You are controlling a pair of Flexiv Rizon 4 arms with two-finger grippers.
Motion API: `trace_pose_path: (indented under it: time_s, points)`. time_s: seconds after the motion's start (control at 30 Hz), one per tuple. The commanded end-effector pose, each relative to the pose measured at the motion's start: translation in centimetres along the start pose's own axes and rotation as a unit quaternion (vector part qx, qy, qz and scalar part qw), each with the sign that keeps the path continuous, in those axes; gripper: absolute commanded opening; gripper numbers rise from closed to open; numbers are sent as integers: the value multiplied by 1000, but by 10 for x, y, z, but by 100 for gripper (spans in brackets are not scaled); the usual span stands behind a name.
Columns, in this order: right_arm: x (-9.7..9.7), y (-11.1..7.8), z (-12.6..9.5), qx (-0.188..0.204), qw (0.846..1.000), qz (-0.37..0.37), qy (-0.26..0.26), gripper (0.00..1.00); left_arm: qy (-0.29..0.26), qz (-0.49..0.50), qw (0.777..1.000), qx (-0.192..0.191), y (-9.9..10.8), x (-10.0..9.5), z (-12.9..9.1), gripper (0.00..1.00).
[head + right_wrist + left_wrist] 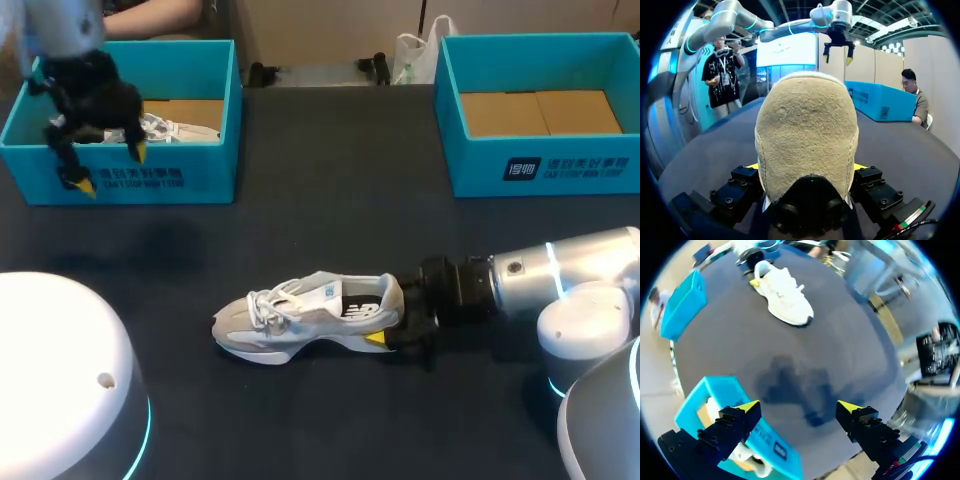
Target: Take the shoe out of the shoebox, open the shoe tongue, remove and reinsert the insole, then place the shoe into the shoebox
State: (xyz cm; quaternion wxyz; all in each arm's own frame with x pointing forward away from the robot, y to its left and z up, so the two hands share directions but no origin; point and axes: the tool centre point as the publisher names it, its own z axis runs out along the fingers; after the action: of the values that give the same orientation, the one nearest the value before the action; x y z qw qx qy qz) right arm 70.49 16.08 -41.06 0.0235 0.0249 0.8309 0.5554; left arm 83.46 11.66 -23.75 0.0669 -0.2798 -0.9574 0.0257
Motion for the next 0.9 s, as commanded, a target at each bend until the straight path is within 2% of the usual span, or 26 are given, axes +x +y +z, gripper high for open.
trace_pose_path:
  time_s: [0.03, 0.37, 0.4, 0.53, 0.57, 0.63, 0.67, 0.7, 0.77, 0.9]
  points:
    - [0, 2, 1, 3, 1000, 1, 0, 0, 131, -284, 950, 21, -19, -3, 1, 100]
    - [0, 2, 1, 3, 1000, 1, 0, 0, 131, -284, 950, 21, -19, -3, 1, 100]
    - [0, 2, 1, 3, 1000, 1, 0, 0, 141, -327, 933, 41, -22, -5, 1, 100]
    - [0, 2, 1, 3, 1000, 1, 0, 0, 66, -471, 878, 58, -55, 4, 13, 100]
    - [0, 2, 1, 3, 1000, 1, 0, 0, 41, -522, 850, 62, -67, 6, 15, 100]
    - [0, 2, 1, 3, 1000, 1, 0, 0, 11, -574, 816, 71, -83, 8, 17, 100]
    - [0, 2, 1, 3, 1000, 1, 0, 0, -10, -632, 770, 88, -90, 6, 18, 100]
    - [0, 2, 1, 3, 1000, 1, 0, 0, -19, -672, 734, 96, -97, 4, 18, 100]
    - [0, 2, 1, 3, 1000, 1, 0, 0, -66, -717, 686, 105, -113, 0, 17, 100]
    - [0, 2, 1, 3, 1000, 1, 0, 0, -66, -717, 686, 105, -113, 0, 17, 100]
